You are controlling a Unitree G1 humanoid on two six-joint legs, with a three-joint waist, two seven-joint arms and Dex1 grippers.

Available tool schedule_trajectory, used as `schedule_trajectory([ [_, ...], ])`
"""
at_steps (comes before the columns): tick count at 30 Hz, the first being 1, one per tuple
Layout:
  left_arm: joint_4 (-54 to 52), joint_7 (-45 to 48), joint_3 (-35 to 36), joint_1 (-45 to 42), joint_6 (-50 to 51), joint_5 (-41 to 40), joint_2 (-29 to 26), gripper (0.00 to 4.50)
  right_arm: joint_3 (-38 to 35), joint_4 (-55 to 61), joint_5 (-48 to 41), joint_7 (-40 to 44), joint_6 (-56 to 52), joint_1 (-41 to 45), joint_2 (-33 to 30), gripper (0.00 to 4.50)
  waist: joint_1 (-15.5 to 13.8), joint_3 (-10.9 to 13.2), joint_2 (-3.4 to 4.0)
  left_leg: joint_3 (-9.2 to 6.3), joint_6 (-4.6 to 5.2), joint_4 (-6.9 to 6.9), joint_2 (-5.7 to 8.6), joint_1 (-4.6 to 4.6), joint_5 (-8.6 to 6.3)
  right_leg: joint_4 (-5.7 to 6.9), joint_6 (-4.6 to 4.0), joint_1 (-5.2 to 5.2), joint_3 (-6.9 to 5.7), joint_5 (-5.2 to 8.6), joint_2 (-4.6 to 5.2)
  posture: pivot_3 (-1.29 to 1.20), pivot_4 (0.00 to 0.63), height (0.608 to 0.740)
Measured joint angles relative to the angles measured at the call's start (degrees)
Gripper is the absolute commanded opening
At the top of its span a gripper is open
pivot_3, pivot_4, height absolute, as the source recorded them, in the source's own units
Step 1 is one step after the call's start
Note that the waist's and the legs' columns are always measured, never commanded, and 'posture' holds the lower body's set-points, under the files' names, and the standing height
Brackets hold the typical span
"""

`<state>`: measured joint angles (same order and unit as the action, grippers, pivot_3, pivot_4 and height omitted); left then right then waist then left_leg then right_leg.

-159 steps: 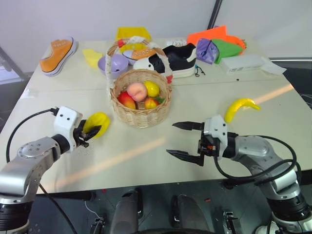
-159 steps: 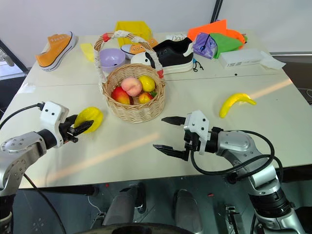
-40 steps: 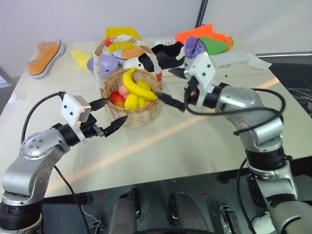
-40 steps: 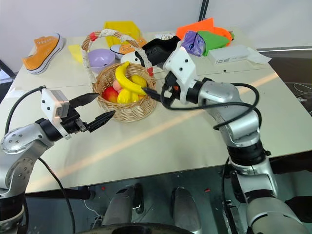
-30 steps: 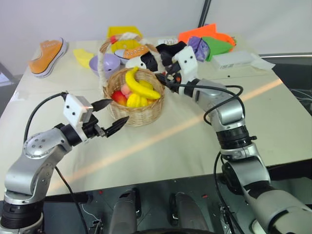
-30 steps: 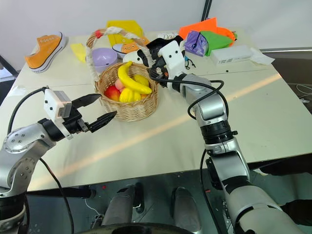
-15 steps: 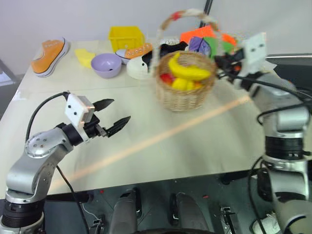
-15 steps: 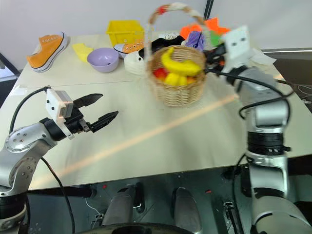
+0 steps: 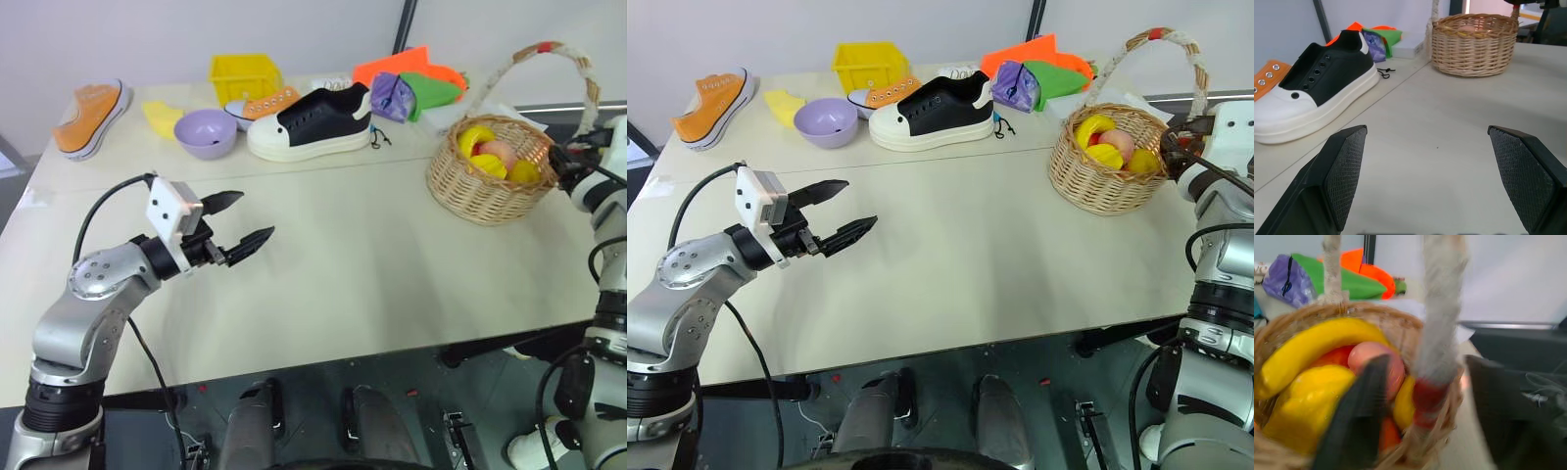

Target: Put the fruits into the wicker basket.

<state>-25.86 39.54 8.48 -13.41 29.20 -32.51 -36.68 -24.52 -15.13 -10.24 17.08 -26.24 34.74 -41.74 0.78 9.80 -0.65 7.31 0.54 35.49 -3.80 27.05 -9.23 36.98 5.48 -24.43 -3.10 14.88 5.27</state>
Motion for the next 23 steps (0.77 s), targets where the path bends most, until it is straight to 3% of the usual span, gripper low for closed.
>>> schedule_trajectory([
  [8, 2.0, -1.4, 1.2, 2.9, 0.4, 0.9, -0.1, 4.25, 4.1, 13.2, 3.8, 3.3, 10.0, -5.6, -3.7, 2.96, 0.0, 0.0, 0.04, -0.02, 0.03, 0.09, -0.03, 0.00, -0.03, 0.02, 0.01, 0.02, 0.00, 0.01, 0.01, 0.00, 0.150, 0.740],
  [11, 3.8, -2.4, 2.0, 4.9, 0.5, 1.8, -0.1, 4.25, 5.3, 20.0, 1.0, 9.4, 13.5, -7.6, -4.4, 2.96, 0.0, 0.0, 0.01, -0.04, 0.03, 0.09, -0.06, -0.04, -0.04, 0.01, 0.00, 0.09, -0.01, 0.01, -0.02, 0.00, 0.150, 0.740],
  [16, 6.7, -3.7, 3.9, 10.0, -0.8, 4.2, 0.6, 4.25, 13.3, 33.6, -9.5, 22.2, 5.6, -17.1, -4.2, 2.96, -0.3, 0.0, -0.05, -0.08, 0.07, 0.10, -0.08, -0.12, -0.09, -0.01, -0.21, 0.20, -0.06, 0.13, 0.13, 0.00, 0.150, 0.740],
  [19, 7.1, -5.3, 4.6, 13.4, -2.0, 5.3, 2.1, 4.25, 20.8, 38.0, -12.2, 25.0, 2.6, -22.0, -0.3, 2.96, -0.1, -0.1, -0.08, -0.21, 0.12, 0.12, -0.10, -0.12, -0.13, -0.01, -0.24, 0.18, -0.01, 0.15, 0.26, 0.00, 0.150, 0.740],
  [23, 7.0, -6.7, 5.1, 16.8, -3.9, 6.8, 3.5, 4.25, 23.4, 37.1, -13.6, 23.4, 1.6, -21.2, 6.9, 2.96, -0.1, -0.1, -0.10, -0.24, 0.01, 0.22, -0.09, -0.11, -0.23, -0.03, -0.28, 0.16, -0.03, 0.15, 0.29, 0.00, 0.150, 0.740],
])
